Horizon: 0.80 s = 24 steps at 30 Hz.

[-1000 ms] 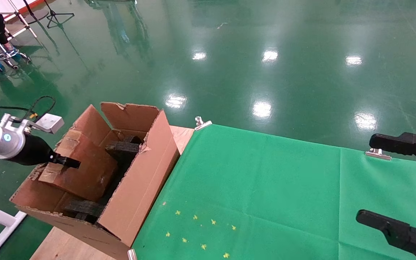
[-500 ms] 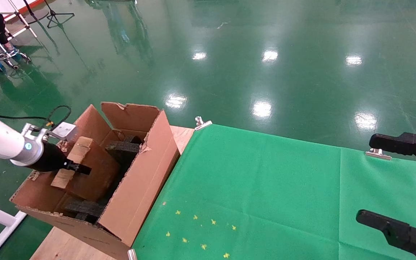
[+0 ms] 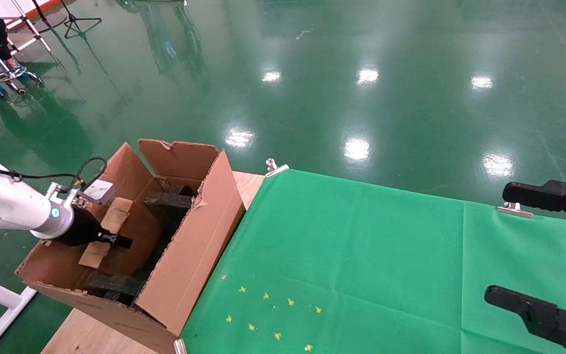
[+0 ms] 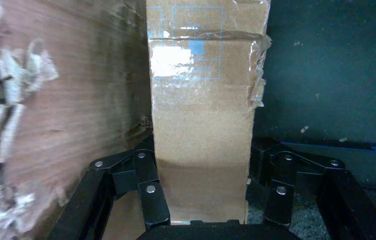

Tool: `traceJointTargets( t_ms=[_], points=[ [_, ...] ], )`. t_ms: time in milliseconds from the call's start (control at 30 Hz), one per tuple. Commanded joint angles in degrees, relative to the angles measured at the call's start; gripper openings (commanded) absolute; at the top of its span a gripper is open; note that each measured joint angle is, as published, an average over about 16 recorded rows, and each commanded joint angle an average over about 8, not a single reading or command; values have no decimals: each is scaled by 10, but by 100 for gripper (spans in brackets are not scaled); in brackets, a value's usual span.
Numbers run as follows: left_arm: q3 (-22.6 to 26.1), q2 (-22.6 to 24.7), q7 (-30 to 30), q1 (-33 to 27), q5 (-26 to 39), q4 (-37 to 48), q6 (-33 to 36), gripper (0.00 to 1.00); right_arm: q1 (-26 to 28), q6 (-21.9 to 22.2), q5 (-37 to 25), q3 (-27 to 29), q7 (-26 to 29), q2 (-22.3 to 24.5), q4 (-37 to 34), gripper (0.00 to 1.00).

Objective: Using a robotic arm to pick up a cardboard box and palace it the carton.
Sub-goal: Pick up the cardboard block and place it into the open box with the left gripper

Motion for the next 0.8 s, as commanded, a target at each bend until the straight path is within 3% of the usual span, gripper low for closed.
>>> traceJointTargets(
  t_ms=[33, 300, 800],
  points=[
    [-1, 3, -6, 6, -1, 2, -4, 2, 0, 0, 0, 0, 0, 0, 0, 100],
    [-4, 8, -20, 14, -5, 5, -10, 100, 0, 0, 0, 0, 0, 0, 0, 100],
    [0, 5, -23, 7, 0, 10, 3, 100, 0, 0, 0, 0, 0, 0, 0, 100]
  ],
)
